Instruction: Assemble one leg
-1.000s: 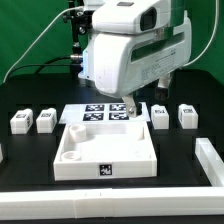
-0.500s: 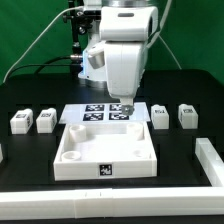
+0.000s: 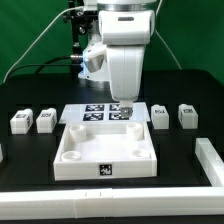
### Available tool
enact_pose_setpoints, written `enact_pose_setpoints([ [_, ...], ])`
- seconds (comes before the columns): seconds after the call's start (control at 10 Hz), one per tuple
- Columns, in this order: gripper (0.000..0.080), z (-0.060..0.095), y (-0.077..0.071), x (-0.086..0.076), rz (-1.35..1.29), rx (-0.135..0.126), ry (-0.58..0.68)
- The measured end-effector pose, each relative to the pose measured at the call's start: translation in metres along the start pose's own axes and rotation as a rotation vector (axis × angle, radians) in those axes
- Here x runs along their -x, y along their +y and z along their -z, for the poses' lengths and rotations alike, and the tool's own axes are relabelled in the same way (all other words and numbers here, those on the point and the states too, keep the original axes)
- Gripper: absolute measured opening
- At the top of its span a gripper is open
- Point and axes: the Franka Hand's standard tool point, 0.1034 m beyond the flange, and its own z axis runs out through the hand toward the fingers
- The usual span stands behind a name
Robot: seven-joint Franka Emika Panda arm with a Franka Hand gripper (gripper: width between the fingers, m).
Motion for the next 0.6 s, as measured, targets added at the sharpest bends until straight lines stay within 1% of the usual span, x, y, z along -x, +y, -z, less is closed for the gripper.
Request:
enact_pose_setpoints([
  [0.1, 0.065, -0.012, -0.018, 0.003, 0.021, 0.007, 0.003],
  [0.2, 0.065, -0.028, -0.043, 0.007, 0.046, 0.01, 0.009],
  [0.3, 0.065, -0.042, -0.057, 0.01, 0.04, -0.009, 0.013],
  [0.4, 0.065, -0.052, -0.058, 0.013, 0.035, -0.002, 0.02],
  [0.5, 0.065, -0.066, -0.06, 0.02, 0.027, -0.007, 0.028],
  [0.6, 0.065, -0.074, -0.063, 0.027, 0.013, -0.022, 0.03],
])
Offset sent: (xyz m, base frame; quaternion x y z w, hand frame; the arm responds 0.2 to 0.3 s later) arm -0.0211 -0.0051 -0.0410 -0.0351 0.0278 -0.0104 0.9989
